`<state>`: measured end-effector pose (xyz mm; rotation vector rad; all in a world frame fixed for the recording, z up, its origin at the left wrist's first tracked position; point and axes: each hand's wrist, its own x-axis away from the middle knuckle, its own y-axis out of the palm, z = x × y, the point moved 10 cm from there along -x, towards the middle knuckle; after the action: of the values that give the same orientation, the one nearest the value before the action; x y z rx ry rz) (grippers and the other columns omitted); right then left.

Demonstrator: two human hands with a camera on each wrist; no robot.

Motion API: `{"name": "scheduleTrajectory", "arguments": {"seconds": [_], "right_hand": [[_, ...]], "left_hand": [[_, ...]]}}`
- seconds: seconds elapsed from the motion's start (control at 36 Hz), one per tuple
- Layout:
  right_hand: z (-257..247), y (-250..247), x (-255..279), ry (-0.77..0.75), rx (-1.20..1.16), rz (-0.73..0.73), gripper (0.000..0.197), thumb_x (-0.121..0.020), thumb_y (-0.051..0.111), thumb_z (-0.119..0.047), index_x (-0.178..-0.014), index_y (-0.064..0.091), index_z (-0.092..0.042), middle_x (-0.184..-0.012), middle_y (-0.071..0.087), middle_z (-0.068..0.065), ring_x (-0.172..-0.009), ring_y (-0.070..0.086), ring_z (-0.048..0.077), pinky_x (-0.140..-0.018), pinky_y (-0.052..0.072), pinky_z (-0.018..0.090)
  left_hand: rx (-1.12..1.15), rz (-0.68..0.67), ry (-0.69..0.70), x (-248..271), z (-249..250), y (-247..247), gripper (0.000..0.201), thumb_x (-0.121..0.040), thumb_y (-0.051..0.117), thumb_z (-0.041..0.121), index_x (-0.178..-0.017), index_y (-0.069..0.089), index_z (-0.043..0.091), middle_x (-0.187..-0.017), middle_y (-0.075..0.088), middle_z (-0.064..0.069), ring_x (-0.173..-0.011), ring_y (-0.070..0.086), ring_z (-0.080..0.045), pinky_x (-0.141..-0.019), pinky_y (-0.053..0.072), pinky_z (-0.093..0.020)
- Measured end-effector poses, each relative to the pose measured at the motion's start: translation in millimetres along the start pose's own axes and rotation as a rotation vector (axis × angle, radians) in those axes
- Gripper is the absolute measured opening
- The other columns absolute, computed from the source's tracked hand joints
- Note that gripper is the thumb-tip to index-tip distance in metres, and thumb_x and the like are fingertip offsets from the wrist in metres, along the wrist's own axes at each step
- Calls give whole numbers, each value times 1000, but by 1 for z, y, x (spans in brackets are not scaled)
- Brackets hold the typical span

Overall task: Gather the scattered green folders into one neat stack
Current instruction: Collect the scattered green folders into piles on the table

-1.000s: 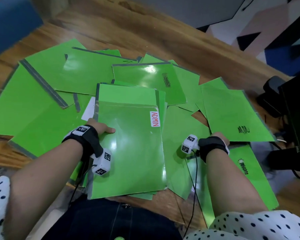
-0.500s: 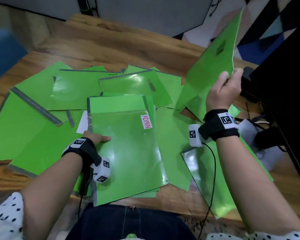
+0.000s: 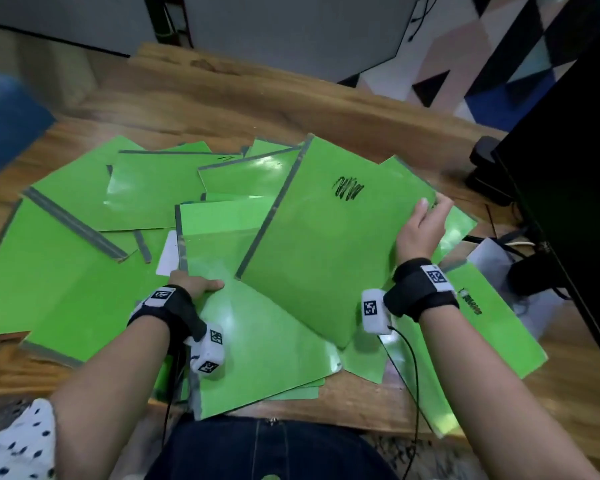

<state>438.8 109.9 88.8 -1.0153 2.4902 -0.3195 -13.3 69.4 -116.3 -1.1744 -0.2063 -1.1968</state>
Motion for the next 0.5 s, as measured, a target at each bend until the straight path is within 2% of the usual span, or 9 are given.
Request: {"name": "scheduleTrajectory", "arguments": {"seconds": [0.06, 0.11, 0.17, 0.22, 0.28, 0.33, 0.36, 0.44, 0.5], "right_hand": [[32, 9, 7, 217, -33, -59, 35, -99, 40, -18, -130, 39, 0, -99, 53, 11, -87, 51, 21, -70, 33, 24], [79, 23, 23, 506, -42, -160, 55, -92, 56, -22, -138, 35, 0, -133, 47, 16, -119, 48, 26, -97, 36, 29], [115, 36, 50, 765, -55, -289, 73, -76, 73, -26, -136, 41, -1, -133, 50, 10, -120, 49, 26, -106, 38, 39], [130, 48, 77, 904, -50, -464, 58, -72, 76, -21, -123, 56, -1, -121, 58, 7, -107, 56, 26, -101, 44, 42], [147, 57, 94, 950, -11, -565, 48, -71, 78, -12, -113, 60, 4, -110, 64, 11, -98, 63, 30, -94, 50, 45], [152, 54, 101, 958, 67, -565, 72, -57, 85, -11, -119, 54, 10, -109, 65, 17, -97, 65, 36, -90, 52, 48], [159, 49, 95, 939, 98, -497, 81, -56, 86, -10, -124, 49, 12, -114, 62, 17, -102, 63, 36, -92, 51, 47], [145, 21, 79, 890, 211, -326, 73, -76, 76, -6, -136, 37, 7, -133, 51, 16, -120, 52, 33, -102, 43, 39], [144, -2, 61, 841, 278, -259, 68, -84, 68, -6, -142, 32, 3, -137, 49, 17, -122, 52, 32, -99, 43, 34]], "left_hand": [[-12, -2, -1, -1, -1, 0, 100, -67, 83, 38, -139, 31, -7, -139, 44, -22, -123, 48, -37, -96, 45, -42], [-18, -4, -4, -3, -2, 1, 100, -66, 83, 39, -138, 32, -7, -138, 46, -23, -121, 49, -37, -94, 46, -42], [-15, 0, -8, -4, -2, 2, 98, -67, 83, 38, -138, 33, -8, -135, 48, -23, -119, 51, -37, -90, 47, -41], [-10, 0, -18, -6, -3, 3, 95, -67, 83, 36, -136, 34, -8, -133, 50, -23, -117, 52, -37, -88, 47, -41], [-3, -7, -33, -7, -4, 4, 94, -67, 84, 35, -135, 35, -8, -131, 50, -23, -116, 52, -37, -87, 47, -41], [-3, -12, -42, -7, -4, 5, 94, -68, 83, 34, -136, 34, -8, -131, 50, -24, -116, 52, -37, -87, 46, -41], [-7, -14, -44, -7, -4, 5, 94, -68, 83, 34, -136, 34, -8, -132, 50, -24, -117, 51, -37, -88, 46, -41], [-19, -6, -33, -7, -3, 2, 100, -66, 84, 38, -139, 31, -7, -137, 46, -23, -120, 50, -38, -93, 46, -42], [-28, -4, -22, -6, -4, 1, 104, -65, 84, 41, -140, 30, -6, -138, 46, -23, -120, 50, -38, -94, 47, -43]]}}
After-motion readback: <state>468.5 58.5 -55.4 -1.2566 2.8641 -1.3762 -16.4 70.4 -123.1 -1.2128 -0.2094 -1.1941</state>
